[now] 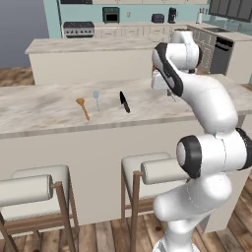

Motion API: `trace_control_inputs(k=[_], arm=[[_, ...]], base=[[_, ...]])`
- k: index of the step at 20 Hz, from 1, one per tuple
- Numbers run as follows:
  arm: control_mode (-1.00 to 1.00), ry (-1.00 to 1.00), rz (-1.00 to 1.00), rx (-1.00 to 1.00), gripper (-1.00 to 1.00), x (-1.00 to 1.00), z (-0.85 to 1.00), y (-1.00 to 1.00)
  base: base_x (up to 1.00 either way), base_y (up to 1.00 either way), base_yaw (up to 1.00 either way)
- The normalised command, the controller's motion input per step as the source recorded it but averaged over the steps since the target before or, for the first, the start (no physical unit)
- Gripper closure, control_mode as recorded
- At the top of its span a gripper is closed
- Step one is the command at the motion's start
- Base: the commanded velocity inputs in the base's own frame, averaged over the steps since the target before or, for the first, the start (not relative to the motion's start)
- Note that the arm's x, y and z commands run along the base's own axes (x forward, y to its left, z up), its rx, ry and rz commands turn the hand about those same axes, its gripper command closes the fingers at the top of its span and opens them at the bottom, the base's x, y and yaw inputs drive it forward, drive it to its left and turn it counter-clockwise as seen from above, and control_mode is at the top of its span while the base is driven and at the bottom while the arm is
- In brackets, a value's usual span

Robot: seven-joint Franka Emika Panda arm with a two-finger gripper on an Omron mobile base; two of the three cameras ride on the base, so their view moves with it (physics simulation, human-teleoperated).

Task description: Pick up the metallic utensils from the counter and place them in the open drawer. Make sure not to pick up any wooden utensils.

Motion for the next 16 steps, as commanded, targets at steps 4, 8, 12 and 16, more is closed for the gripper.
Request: trace_control_inputs(k=[4, 8, 12, 16], arm=[[-1.00, 0.00, 0.00, 0.00, 1.00, -1.00, 0.00, -0.19], [-1.00, 0.00, 0.00, 0.00, 1.00, -1.00, 0.00, -0.02], [-1.00, -0.04, 0.02, 0.00, 1.00, -1.00, 0.13, 0.00], [-1.00, -0.03, 0.00, 0.00, 1.00, -0.97, 0.27, 0.00]], base=[[0.00, 0.00, 0.00], [0.00, 0.00, 0.00], [0.00, 0.00, 0.00], [0.00, 0.00, 0.00]])
